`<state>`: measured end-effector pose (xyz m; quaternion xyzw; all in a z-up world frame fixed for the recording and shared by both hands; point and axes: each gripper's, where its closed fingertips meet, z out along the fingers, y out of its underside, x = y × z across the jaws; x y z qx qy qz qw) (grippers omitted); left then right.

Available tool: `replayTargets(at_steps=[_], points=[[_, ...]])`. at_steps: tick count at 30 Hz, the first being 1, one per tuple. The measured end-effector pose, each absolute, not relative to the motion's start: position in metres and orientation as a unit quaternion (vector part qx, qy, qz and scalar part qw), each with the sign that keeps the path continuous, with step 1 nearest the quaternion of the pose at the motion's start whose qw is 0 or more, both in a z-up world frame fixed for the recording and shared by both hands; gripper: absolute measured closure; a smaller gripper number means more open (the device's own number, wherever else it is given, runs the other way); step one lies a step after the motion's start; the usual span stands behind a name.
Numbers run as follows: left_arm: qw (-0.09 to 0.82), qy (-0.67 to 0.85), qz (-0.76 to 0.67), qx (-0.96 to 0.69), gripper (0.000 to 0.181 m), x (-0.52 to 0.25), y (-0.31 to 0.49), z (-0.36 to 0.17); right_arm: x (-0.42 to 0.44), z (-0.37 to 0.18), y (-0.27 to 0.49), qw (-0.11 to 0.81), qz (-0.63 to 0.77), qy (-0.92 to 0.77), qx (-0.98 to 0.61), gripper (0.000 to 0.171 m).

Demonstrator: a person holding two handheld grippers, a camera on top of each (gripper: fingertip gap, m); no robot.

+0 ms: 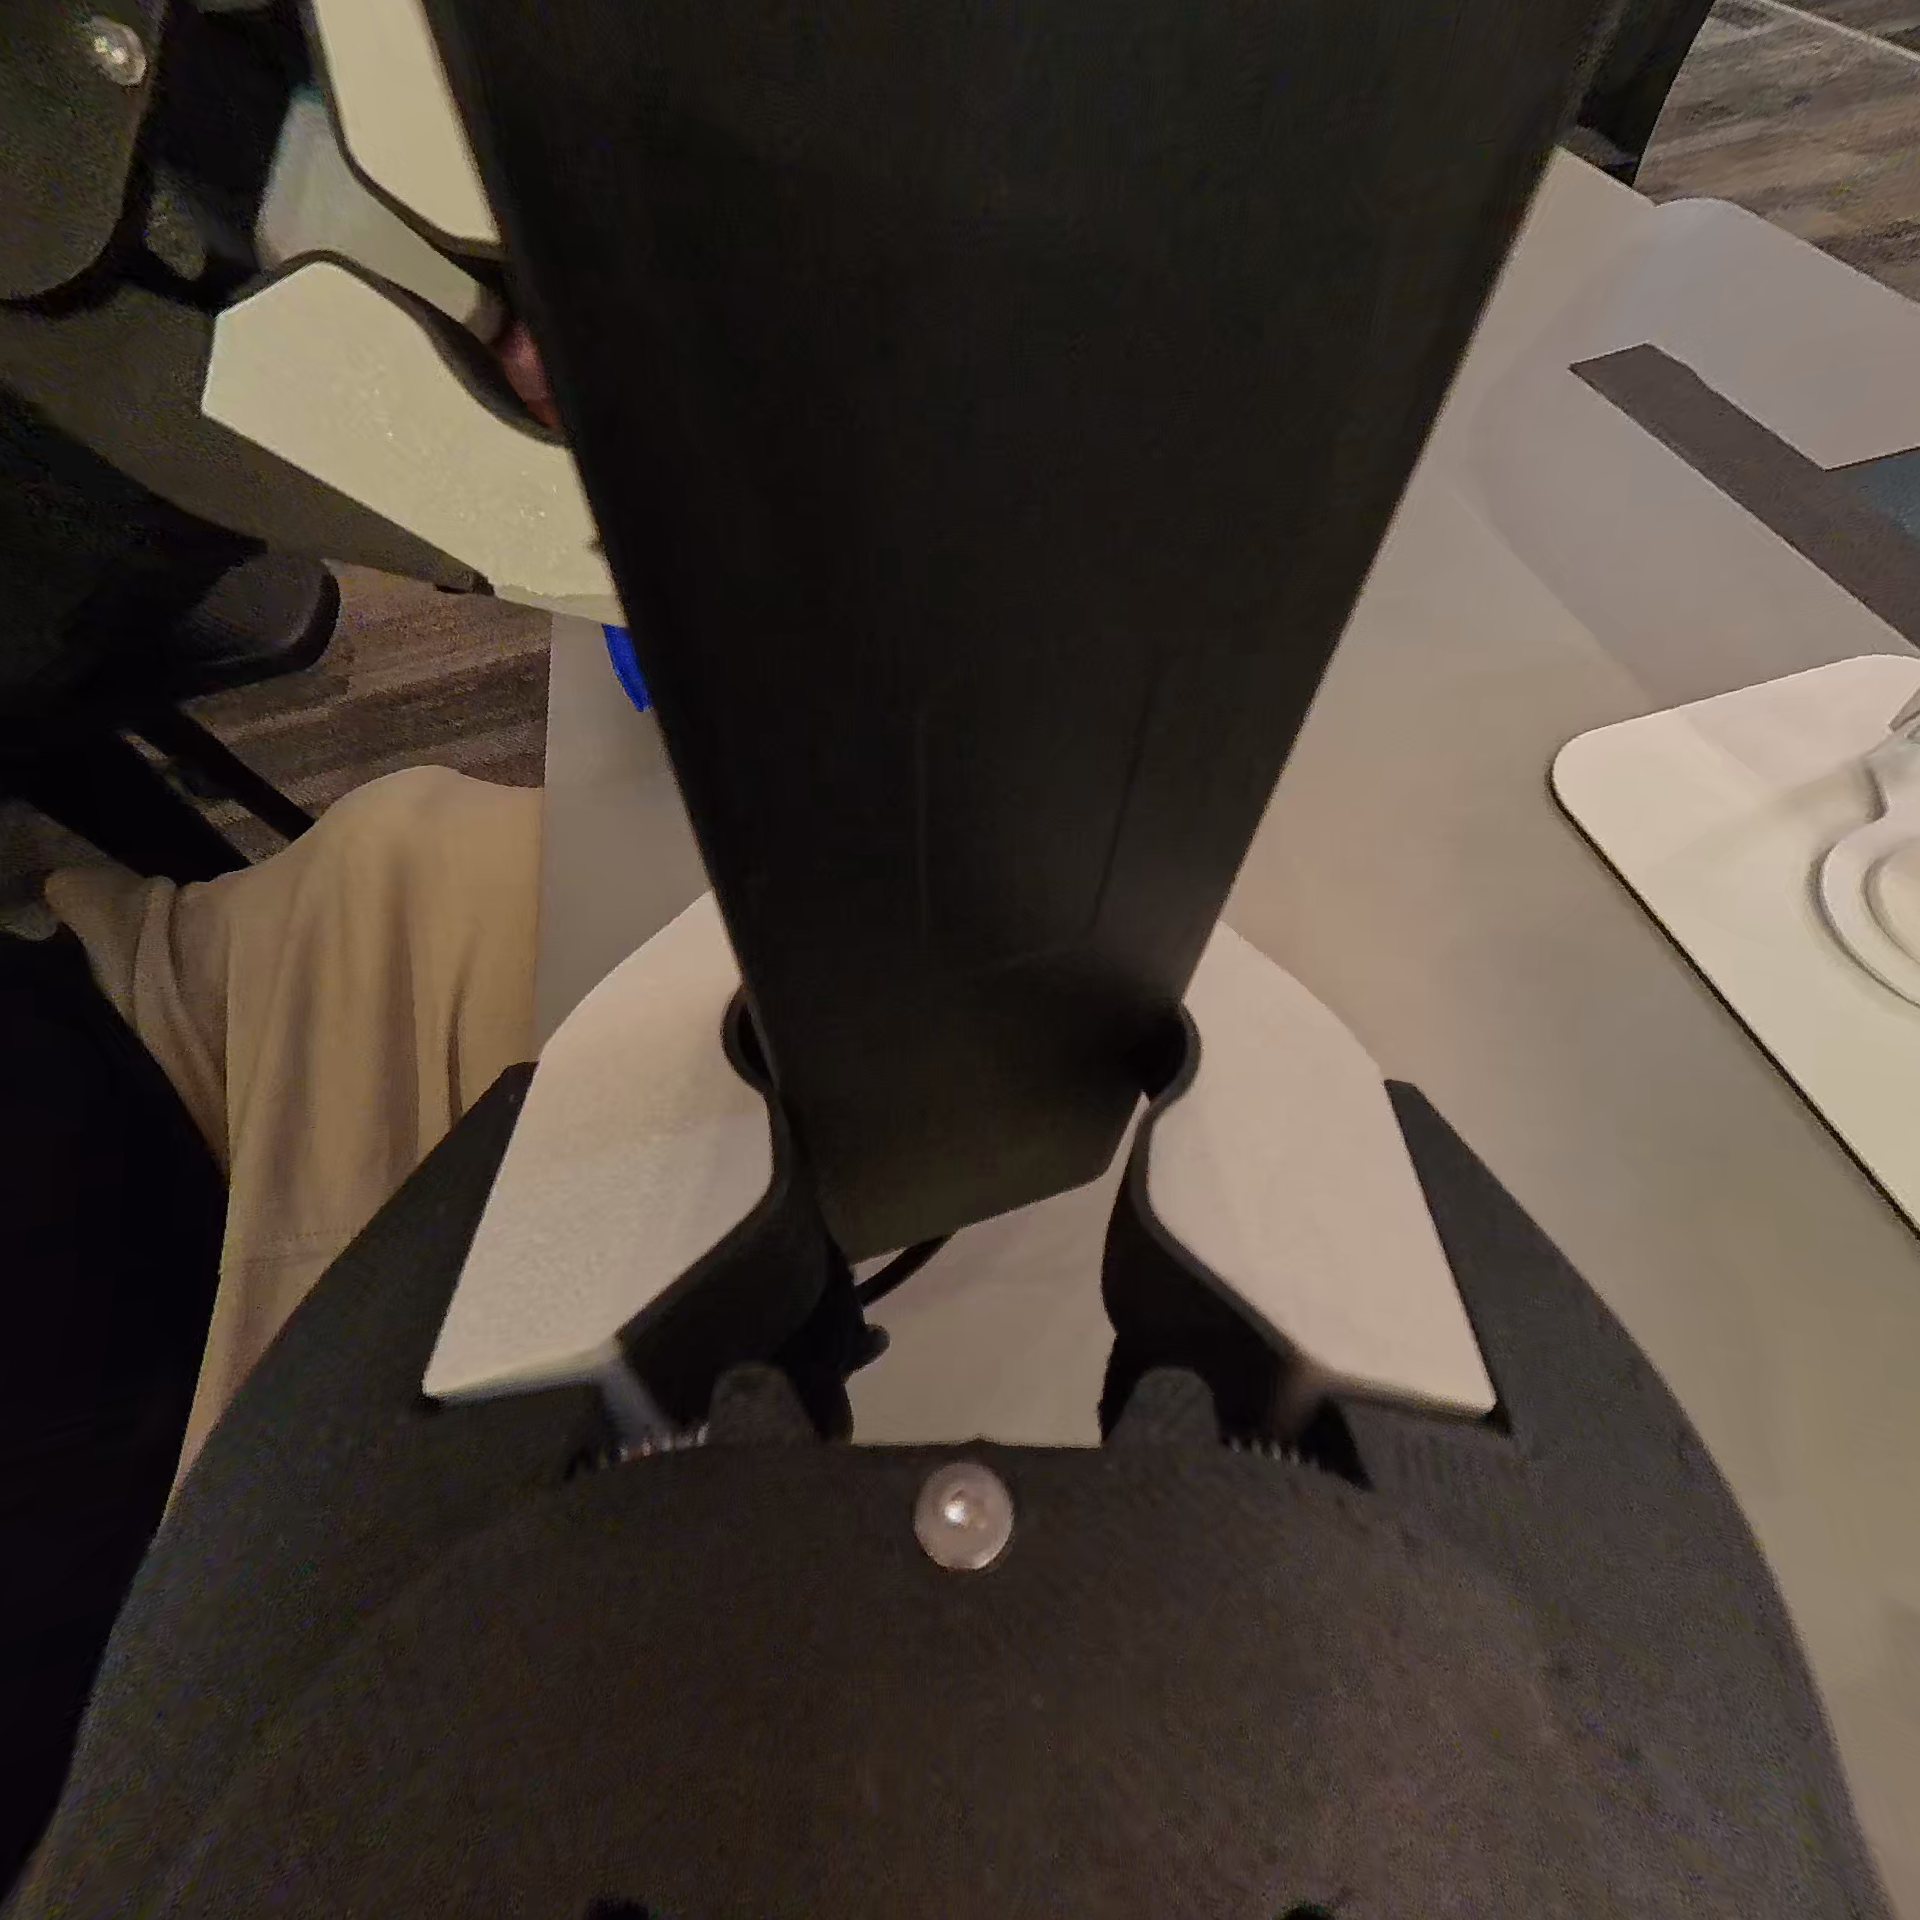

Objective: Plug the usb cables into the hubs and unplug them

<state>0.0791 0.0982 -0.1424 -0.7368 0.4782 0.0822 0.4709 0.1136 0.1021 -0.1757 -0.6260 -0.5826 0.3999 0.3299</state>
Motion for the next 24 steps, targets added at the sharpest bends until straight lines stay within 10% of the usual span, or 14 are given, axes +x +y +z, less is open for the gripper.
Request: replayTargets(at_steps=[1, 16, 24], points=[[0.469, 0.477, 0.052, -0.741, 0.174, 0.081, 0.097, -0.144, 0.115, -0.175, 0.103, 0.33, 0.401, -0.583, -0.625, 0.103], [0.352, 0.446, -0.337, -0.751, 0.174, 0.103, 0.093, -0.15, 0.129, -0.18, 0.106, 0.334, 0.396, -0.604, -0.605, 0.103], [0.171, 0.512, -0.277, -0.795, 0.174, 0.117, 0.091, -0.221, 0.138, -0.179, 0.112, 0.338, 0.404, -0.599, -0.603, 0.103]])
